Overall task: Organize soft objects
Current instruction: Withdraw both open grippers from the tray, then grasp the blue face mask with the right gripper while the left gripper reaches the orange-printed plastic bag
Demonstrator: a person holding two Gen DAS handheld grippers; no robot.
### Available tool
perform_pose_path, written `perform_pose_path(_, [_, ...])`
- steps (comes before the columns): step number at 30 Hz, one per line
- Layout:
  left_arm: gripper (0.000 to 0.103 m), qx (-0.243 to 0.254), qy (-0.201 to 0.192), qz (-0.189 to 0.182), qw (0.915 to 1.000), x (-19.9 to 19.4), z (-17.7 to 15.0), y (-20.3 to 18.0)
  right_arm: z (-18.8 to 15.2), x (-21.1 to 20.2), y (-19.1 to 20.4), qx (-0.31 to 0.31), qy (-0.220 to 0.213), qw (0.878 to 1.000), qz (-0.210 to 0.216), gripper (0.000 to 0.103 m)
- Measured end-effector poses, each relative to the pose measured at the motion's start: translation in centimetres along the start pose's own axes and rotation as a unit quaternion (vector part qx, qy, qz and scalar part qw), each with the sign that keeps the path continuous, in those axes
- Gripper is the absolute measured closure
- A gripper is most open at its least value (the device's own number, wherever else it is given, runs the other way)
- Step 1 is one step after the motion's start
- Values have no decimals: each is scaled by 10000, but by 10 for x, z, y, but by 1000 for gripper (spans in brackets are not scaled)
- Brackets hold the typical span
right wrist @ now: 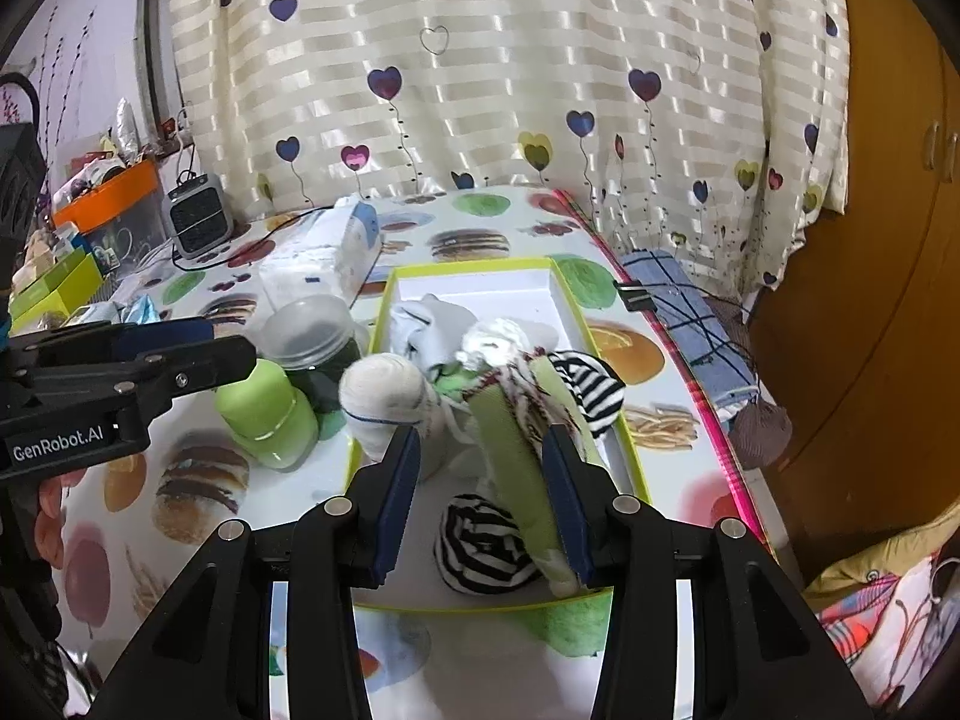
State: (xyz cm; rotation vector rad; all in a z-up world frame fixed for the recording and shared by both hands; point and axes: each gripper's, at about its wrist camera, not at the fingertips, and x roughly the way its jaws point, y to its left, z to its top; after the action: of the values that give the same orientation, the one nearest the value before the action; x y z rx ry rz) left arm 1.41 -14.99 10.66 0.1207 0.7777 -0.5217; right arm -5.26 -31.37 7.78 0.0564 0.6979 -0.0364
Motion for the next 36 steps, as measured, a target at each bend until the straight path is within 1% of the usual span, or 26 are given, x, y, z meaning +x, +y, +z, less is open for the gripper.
perform_pose_path(2, [55,20,-37,127,9999,-5,-4,6,4,-4,5,2,-112,9999,78,59])
perform_pose_path(4, [55,33,-144,387,9991,-12,-7,13,8,-8,10,22,-202,9996,196,59])
perform_pose_path(6, [55,49,-206,565,9982,-17,-10,20,10,-9,16,7,-267,9992,293,59])
perform_pose_path(9, [55,-153,-182,594,9980,-24,-17,40,16,-6,27,-21,-292,9984,487,59])
perform_pose_path(14, [55,-368,-211,835,9956,-35,-28,68,25,1,54,-243,-329,9961,780,59])
perform_pose_path(19, [55,-485,-275,1303,9899,-48,-42,98,36,10,87,-468,-388,9920,1103,59])
perform_pose_path(21, [55,-611,-254,1422,9876,-51,-48,112,40,14,99,-579,-414,9900,1221,59])
perform_pose_path(24, [55,-809,-173,1653,9828,-55,-60,137,48,25,124,-795,-360,9869,1358,59])
perform_pose_path(27, [55,-1007,-161,1688,9804,-60,-70,159,54,37,149,-977,-273,9828,1546,59])
perform_pose_path(29, [55,-1151,-145,1820,9764,-63,-78,176,60,47,166,-1060,-172,9793,1718,59])
perform_pose_path(31, [55,-1339,-101,1886,9728,-65,-85,192,64,55,182,-1168,-122,9760,1836,59])
perform_pose_path(34, [55,-1656,-54,1931,9671,-68,-94,218,69,74,212,-1379,65,9702,1991,59])
perform_pose_path(36, [55,-1720,-56,1992,9647,-70,-97,229,71,84,227,-1468,135,9672,2066,59])
